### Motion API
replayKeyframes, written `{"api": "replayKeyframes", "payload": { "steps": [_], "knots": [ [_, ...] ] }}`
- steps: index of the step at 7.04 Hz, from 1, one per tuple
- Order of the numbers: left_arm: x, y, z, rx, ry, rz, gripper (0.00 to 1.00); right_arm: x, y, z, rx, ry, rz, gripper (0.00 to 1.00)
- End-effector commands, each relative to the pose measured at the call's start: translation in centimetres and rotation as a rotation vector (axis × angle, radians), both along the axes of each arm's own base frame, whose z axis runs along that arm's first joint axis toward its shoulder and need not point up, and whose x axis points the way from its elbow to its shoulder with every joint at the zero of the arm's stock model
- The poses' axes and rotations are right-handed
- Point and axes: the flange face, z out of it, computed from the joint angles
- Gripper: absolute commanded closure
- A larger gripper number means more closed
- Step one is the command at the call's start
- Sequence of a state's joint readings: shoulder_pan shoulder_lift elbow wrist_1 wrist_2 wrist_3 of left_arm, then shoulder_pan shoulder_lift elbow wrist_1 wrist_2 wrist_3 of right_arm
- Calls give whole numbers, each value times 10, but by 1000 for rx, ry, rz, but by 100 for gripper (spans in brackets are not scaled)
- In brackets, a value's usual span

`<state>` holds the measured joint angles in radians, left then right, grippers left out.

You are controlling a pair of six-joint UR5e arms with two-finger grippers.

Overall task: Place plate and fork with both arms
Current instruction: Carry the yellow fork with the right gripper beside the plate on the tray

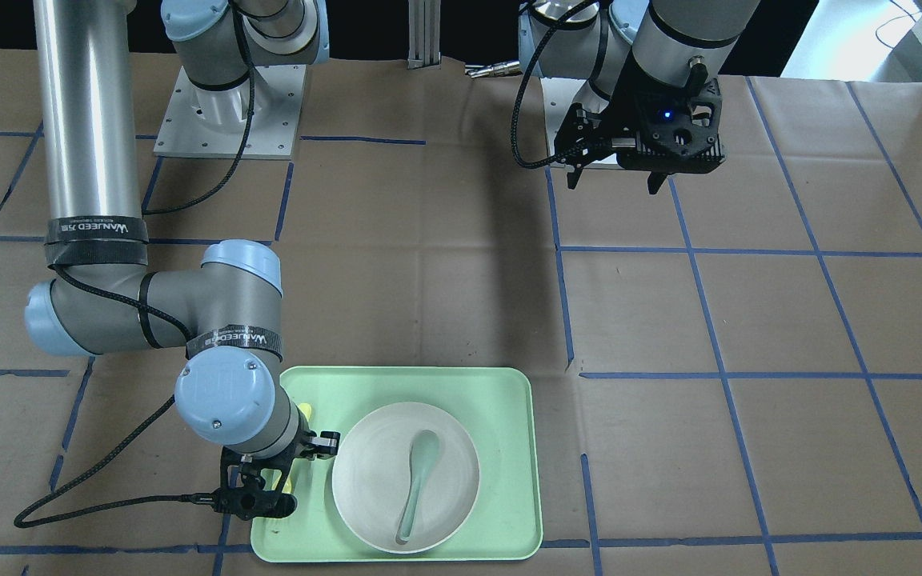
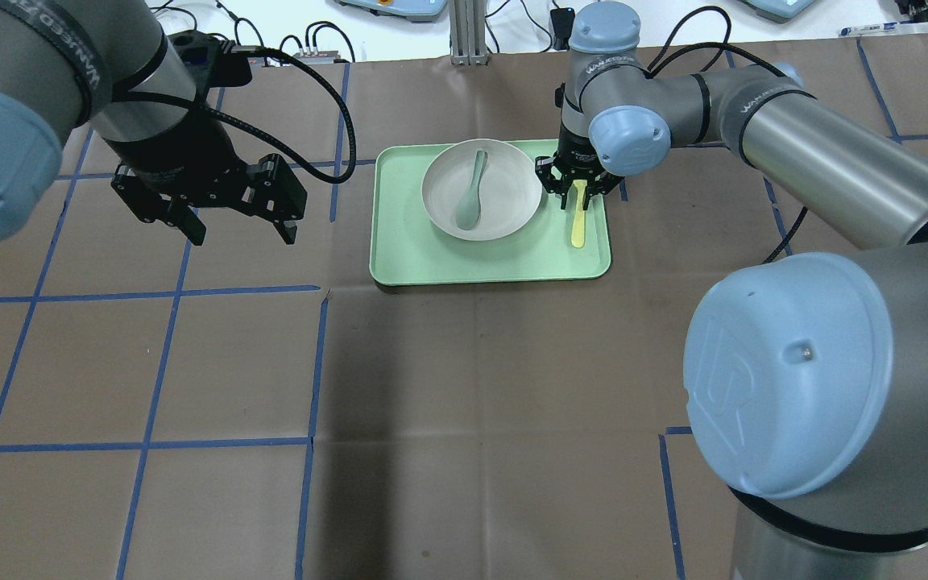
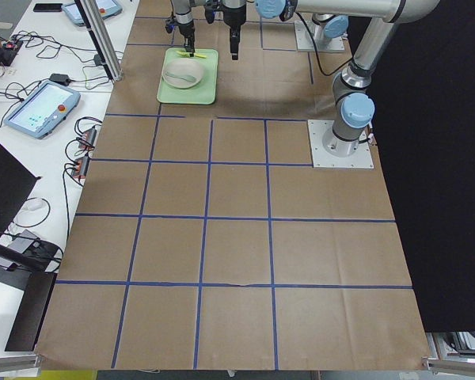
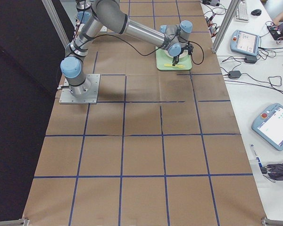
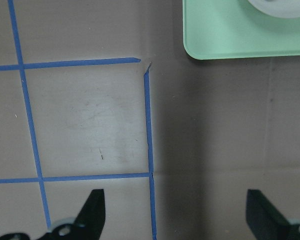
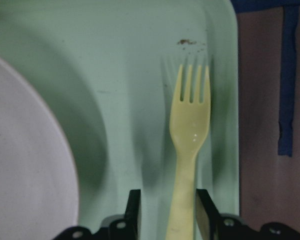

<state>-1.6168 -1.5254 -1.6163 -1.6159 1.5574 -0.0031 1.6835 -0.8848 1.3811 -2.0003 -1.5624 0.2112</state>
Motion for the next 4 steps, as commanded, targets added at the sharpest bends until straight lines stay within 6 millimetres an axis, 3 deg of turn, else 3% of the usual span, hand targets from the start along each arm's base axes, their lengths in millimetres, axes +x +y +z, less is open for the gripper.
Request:
{"api": "replayKeyframes", "payload": {
  "steps": [1,2,4],
  "knots": [
    [0,-2,-5,-12,-5,0,0,-6,-2,15,-11,-2,-7,0],
    [2,0,-4,-16,-8,1,0,-7,4,36,-31,-6,-7,0],
    [2,3,0,-24,-8,1,0,-22,34,106,22,-2,15,0]
  ]
}}
